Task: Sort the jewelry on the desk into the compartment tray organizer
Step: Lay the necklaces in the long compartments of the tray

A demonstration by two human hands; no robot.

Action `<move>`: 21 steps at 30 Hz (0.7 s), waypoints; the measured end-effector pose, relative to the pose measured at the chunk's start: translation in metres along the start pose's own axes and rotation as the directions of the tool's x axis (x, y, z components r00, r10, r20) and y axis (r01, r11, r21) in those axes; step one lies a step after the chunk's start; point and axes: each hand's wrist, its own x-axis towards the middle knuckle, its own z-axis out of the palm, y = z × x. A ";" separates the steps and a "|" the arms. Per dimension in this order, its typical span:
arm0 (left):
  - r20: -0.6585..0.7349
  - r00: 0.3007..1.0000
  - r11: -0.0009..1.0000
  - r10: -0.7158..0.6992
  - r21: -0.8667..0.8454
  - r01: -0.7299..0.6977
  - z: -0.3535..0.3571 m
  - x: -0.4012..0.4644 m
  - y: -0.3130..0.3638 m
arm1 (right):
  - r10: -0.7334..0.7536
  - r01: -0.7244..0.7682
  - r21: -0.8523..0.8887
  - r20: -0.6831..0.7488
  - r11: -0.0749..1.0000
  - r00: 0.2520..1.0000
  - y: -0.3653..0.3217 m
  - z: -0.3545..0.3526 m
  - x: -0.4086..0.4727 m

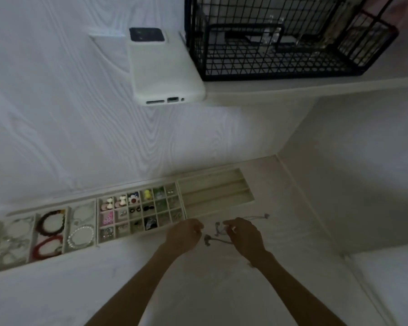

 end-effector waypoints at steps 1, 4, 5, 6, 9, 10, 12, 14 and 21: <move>-0.019 0.999 0.998 -0.026 -0.052 0.025 0.005 0.004 -0.001 | -0.011 0.011 0.001 0.004 1.000 1.000 -0.001 0.002 0.008; -0.057 0.996 0.986 -0.061 -0.161 0.051 0.013 0.010 -0.006 | 0.018 -0.018 0.026 0.002 1.000 1.000 -0.005 0.009 0.024; -0.070 0.995 0.980 -0.072 -0.190 0.057 0.015 0.011 -0.007 | 0.034 -0.034 0.031 -0.002 0.999 0.999 -0.007 0.012 0.026; -0.079 0.994 0.974 -0.081 -0.219 0.062 0.016 0.012 -0.008 | 0.055 -0.055 0.033 -0.013 0.998 0.998 -0.007 0.015 0.028; -0.078 0.996 0.961 -0.052 -0.276 0.029 0.019 0.015 -0.009 | 0.137 -0.133 0.071 -0.049 0.989 0.989 -0.006 0.024 0.030; -0.070 0.997 0.957 -0.039 -0.290 0.017 0.019 0.016 -0.010 | 0.151 -0.147 0.080 -0.047 0.986 0.987 -0.005 0.027 0.031; -0.054 0.998 0.932 -0.022 -0.362 0.001 0.019 0.018 -0.008 | 0.148 -0.146 0.138 -0.009 0.980 0.989 -0.003 0.029 0.032; -0.056 0.998 0.927 0.004 -0.374 -0.024 0.017 0.019 -0.007 | 0.120 -0.126 0.200 0.042 0.972 0.992 -0.004 0.031 0.033; 0.065 0.994 0.895 0.092 -0.444 -0.053 0.006 0.011 -0.007 | 0.007 -0.027 0.491 0.042 0.871 0.999 -0.027 0.029 0.020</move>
